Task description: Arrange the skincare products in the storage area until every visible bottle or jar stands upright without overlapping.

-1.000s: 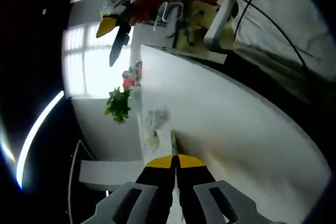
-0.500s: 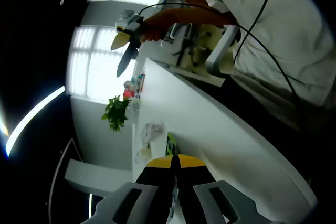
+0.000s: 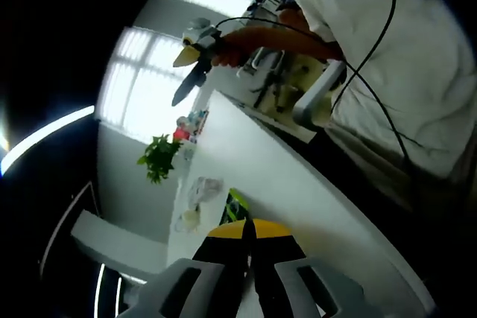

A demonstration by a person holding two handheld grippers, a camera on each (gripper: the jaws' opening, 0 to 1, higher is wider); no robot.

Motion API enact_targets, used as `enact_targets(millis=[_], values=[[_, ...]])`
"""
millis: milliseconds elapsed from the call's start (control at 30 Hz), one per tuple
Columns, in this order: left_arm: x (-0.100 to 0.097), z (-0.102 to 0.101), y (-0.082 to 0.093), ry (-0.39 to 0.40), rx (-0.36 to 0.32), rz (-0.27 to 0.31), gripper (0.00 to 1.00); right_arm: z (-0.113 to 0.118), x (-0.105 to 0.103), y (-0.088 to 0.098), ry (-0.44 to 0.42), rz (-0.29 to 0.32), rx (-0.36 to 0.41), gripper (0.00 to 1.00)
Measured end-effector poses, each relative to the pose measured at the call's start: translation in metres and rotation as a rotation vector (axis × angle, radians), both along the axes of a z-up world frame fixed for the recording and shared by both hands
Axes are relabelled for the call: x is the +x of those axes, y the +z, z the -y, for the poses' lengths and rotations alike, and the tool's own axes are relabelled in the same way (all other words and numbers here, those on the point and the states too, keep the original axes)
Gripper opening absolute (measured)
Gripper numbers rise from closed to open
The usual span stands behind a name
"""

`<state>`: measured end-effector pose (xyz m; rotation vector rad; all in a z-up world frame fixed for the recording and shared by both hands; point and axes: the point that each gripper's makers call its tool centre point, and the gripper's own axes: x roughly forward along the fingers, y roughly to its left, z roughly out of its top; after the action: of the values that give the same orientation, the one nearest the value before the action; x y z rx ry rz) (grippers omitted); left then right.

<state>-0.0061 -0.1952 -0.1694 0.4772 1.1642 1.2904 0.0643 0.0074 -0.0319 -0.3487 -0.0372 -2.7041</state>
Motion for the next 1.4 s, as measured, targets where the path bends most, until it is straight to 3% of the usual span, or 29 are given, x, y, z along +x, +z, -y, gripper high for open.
enact_targets(millis=[300, 867, 1133, 1400], values=[[0.015, -0.025, 0.008, -0.049, 0.022, -0.008, 0.00, 0.002, 0.000, -0.001, 0.003, 0.004, 0.004, 0.88], [0.044, -0.067, 0.006, -0.135, -0.012, -0.015, 0.00, -0.002, 0.000, 0.000, -0.003, -0.001, -0.003, 0.88], [0.050, -0.068, 0.009, -0.160, -0.006, -0.008, 0.00, -0.004, 0.002, 0.001, -0.006, -0.005, -0.004, 0.88], [0.043, -0.049, 0.010, -0.128, 0.007, 0.011, 0.00, -0.002, 0.002, 0.000, -0.004, -0.002, 0.000, 0.88]])
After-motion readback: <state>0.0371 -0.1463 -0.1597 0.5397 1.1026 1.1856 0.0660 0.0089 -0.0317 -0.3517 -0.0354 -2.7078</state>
